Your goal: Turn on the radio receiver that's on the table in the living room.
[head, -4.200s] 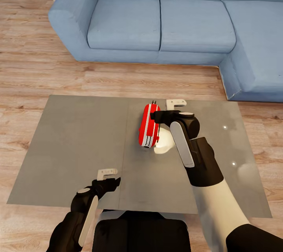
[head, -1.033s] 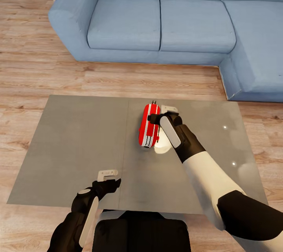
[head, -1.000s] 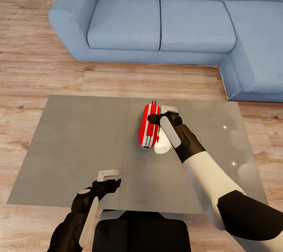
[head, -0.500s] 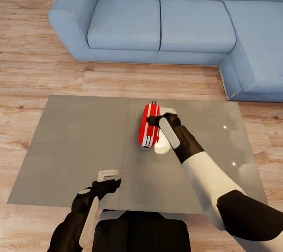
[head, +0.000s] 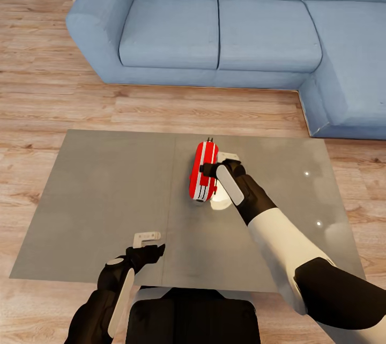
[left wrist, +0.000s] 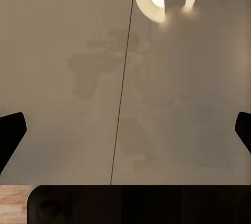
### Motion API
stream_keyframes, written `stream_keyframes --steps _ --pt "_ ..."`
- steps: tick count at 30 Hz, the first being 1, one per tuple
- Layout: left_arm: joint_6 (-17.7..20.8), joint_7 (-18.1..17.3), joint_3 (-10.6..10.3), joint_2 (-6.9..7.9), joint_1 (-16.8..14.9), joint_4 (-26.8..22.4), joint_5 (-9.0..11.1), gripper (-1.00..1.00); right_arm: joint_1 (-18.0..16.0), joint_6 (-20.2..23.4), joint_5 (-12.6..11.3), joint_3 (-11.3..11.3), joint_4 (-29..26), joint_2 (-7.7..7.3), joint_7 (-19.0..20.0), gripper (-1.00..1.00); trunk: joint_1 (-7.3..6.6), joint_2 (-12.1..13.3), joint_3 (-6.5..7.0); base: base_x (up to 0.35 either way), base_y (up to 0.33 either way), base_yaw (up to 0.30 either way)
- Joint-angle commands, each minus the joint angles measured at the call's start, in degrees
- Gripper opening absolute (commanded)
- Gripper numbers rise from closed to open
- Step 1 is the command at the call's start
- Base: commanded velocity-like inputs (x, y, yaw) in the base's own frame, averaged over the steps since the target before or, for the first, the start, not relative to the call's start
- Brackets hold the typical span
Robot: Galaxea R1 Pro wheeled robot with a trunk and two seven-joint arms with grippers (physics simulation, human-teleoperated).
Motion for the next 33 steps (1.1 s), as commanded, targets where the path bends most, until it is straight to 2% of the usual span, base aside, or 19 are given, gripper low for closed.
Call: stream_keyframes --steps 1,9,14,16,19,22,26,33 --pt "0.0 0.0 0.0 0.0 0.0 0.0 0.0 1.0 0.0 0.0 0.0 0.0 -0.1 0.0 0.0 1.0 0.0 0.0 0.0 0.0 0.0 0.0" --pt "0.0 0.0 0.0 0.0 0.0 0.0 0.0 1.0 0.0 -0.1 0.0 0.4 -0.3 0.0 0.0 1.0 0.0 0.0 0.0 0.0 0.0 0.0" --pt "0.0 0.0 0.0 0.0 0.0 0.0 0.0 1.0 0.0 -0.6 -0.1 3.3 -0.3 0.0 0.0 1.0 0.0 0.0 0.0 0.0 0.0 0.0" --pt "0.0 0.0 0.0 0.0 0.0 0.0 0.0 1.0 0.0 -1.6 -0.6 4.6 -0.3 0.0 0.0 1.0 0.0 0.0 0.0 0.0 0.0 0.0" --pt "0.0 0.0 0.0 0.0 0.0 0.0 0.0 1.0 0.0 -2.4 -3.7 6.7 -0.3 0.0 0.0 1.0 0.0 0.0 0.0 0.0 0.0 0.0" --pt "0.0 0.0 0.0 0.0 0.0 0.0 0.0 1.0 0.0 -2.6 -5.6 8.1 -0.3 0.0 0.0 1.0 0.0 0.0 0.0 0.0 0.0 0.0" --pt "0.0 0.0 0.0 0.0 0.0 0.0 0.0 1.0 0.0 -2.6 -6.5 8.7 -0.3 0.0 0.0 1.0 0.0 0.0 0.0 0.0 0.0 0.0" --pt "0.0 0.0 0.0 0.0 0.0 0.0 0.0 1.0 0.0 -2.7 -6.6 8.9 -0.3 0.0 0.0 1.0 0.0 0.0 0.0 0.0 0.0 0.0"
